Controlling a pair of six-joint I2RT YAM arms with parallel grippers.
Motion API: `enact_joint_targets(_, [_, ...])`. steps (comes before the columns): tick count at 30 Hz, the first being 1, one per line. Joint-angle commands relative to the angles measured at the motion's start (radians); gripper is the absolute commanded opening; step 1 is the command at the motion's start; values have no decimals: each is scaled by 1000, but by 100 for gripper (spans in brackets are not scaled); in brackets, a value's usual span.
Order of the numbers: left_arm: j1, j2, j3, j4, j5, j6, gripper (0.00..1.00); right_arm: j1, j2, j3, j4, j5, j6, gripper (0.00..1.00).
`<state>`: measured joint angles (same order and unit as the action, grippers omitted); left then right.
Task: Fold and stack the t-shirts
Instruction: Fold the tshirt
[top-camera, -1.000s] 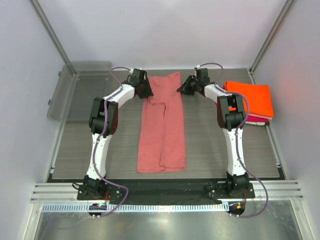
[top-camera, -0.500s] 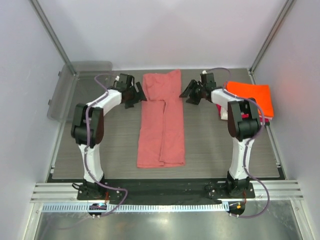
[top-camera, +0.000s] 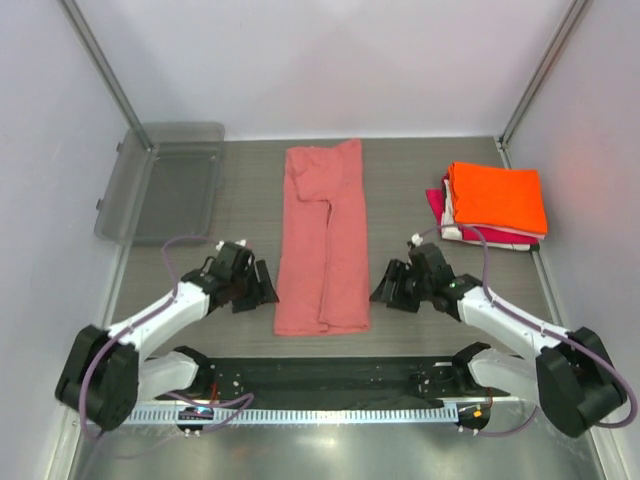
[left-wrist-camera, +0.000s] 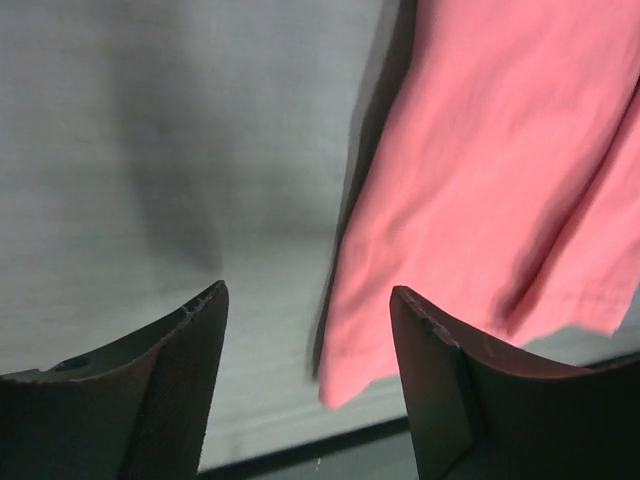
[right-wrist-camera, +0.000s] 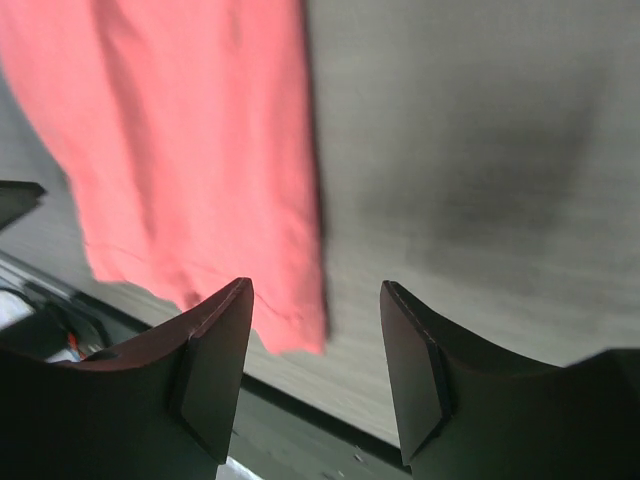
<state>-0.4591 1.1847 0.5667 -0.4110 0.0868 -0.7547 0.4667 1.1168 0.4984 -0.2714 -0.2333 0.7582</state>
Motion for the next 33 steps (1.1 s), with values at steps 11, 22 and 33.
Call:
enact_joint_targets(11, [-81, -258, -226, -17, 73, -173, 57, 224, -15, -153, 55, 58, 156, 58])
enact_joint_targets(22, [-81, -281, -314, 80, 146, -228, 43, 262, 25, -133, 47, 65, 145, 3])
enact_joint_targets(33, [-99, -257, -338, 126, 179, -251, 21, 268, 12, -115, 29, 57, 138, 1])
